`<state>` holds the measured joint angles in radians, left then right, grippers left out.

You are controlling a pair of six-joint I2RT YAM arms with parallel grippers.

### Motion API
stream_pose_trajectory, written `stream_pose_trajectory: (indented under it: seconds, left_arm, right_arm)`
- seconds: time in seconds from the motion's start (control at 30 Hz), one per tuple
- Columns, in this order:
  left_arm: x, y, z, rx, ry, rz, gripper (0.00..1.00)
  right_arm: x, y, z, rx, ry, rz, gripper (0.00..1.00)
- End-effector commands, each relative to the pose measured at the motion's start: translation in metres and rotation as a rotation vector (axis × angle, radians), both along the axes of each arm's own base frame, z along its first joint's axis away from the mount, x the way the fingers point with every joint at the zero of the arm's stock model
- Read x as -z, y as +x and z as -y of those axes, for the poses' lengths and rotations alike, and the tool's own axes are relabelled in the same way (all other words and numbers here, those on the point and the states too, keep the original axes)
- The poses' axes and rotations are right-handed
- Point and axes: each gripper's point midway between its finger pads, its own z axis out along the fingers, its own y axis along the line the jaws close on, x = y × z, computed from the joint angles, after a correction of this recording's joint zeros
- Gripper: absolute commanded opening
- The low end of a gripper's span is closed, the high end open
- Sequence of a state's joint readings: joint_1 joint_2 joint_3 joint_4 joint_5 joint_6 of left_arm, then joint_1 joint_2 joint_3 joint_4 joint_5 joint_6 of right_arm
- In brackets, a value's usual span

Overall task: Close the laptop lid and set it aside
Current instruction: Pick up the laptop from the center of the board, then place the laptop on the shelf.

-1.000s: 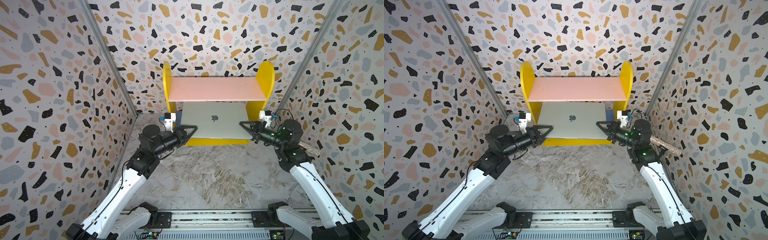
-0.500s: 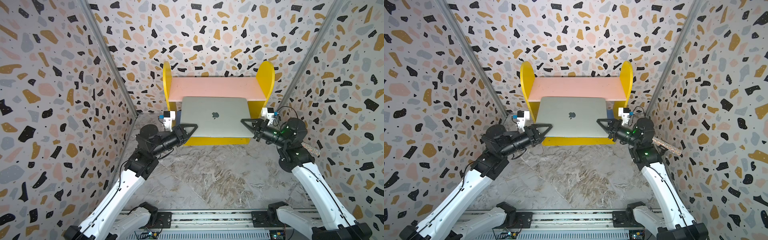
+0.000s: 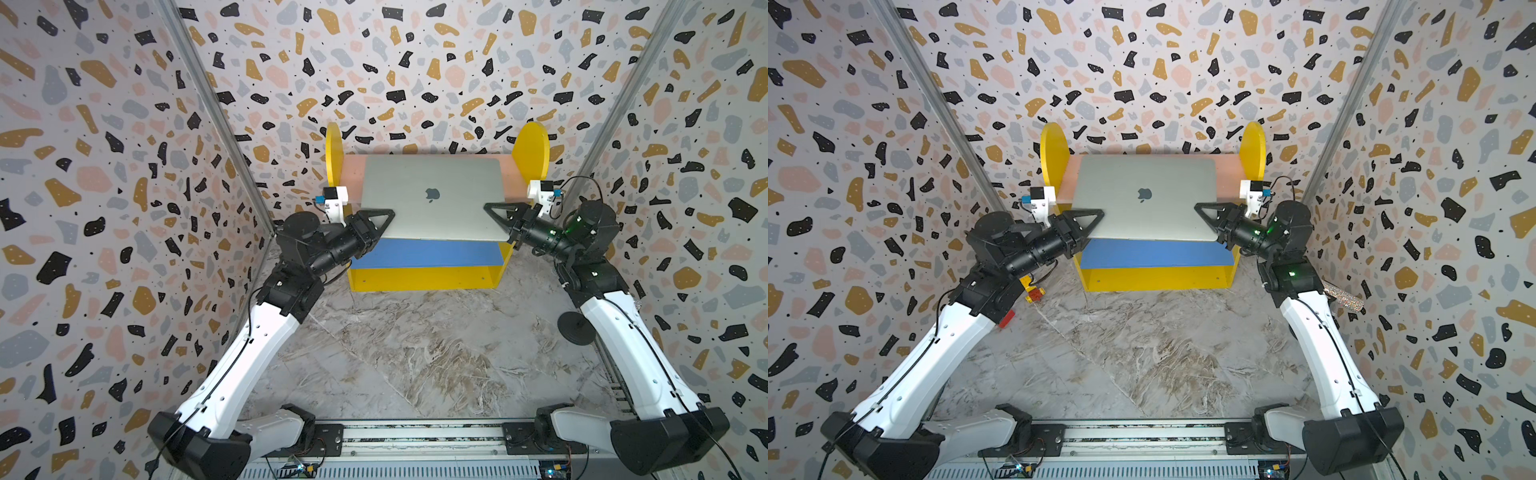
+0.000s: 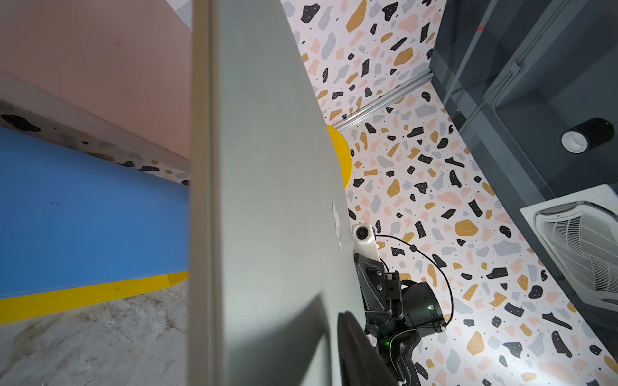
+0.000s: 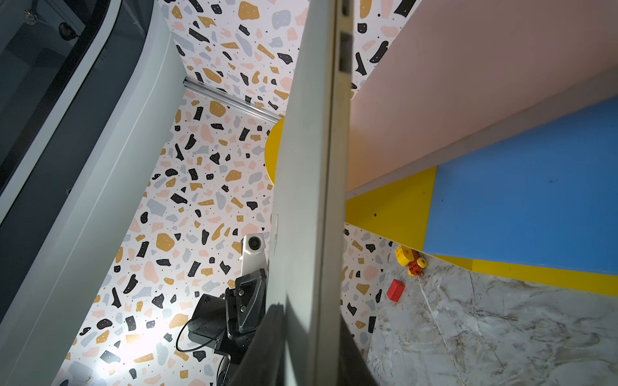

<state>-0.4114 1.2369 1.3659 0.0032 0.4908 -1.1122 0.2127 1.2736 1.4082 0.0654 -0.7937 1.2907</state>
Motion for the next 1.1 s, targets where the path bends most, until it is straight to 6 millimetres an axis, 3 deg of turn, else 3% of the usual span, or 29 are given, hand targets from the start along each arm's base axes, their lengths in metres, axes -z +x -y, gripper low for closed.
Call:
stream_pose_trajectory:
  seconds: [0.0, 0.27, 0.4, 0.6, 1.07]
  left_arm:
    - [-0.048, -0.03, 0.036, 0.227, -0.042, 0.191, 0.37]
    - [-0.058, 0.015, 0.038, 0.205, -0.072, 0.178, 0.38]
    - [-0.063, 0.032, 0.038, 0.201, -0.09, 0.183, 0.38]
    - [-0.056, 0.054, 0.038, 0.184, -0.09, 0.141, 0.39]
    - [-0.057, 0.066, 0.034, 0.147, -0.065, 0.105, 0.42]
  right_arm:
    - [-0.014, -0.013, -0.03, -0.145, -0.046, 0.117, 0.2]
    - [-0.012, 0.04, -0.033, -0.143, -0.042, 0.077, 0.18]
    - [-0.01, 0.06, -0.038, -0.153, -0.032, 0.058, 0.18]
    - [-0.005, 0.083, -0.041, -0.147, -0.04, 0.015, 0.18]
    - [0.014, 0.09, -0.037, -0.119, -0.079, -0.07, 0.21]
